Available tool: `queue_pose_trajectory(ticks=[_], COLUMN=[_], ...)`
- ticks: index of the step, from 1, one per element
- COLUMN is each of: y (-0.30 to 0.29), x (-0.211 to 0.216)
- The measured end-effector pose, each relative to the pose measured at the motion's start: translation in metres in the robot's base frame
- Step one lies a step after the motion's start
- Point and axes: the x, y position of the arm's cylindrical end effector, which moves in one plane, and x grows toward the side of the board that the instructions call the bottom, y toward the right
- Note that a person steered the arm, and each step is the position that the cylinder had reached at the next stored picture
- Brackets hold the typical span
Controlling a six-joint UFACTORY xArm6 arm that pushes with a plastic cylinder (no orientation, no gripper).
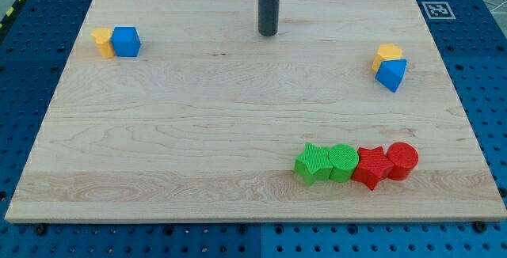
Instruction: Move yellow hexagon along with blue triangle slightly left
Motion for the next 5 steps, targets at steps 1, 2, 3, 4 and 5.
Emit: queue_pose_trajectory(ticks=[1, 2, 3, 4, 5], y=[0.023, 0.052, 0.078, 0.104, 0.123], x=[0.000, 0.005, 0.013, 0.021, 0.031])
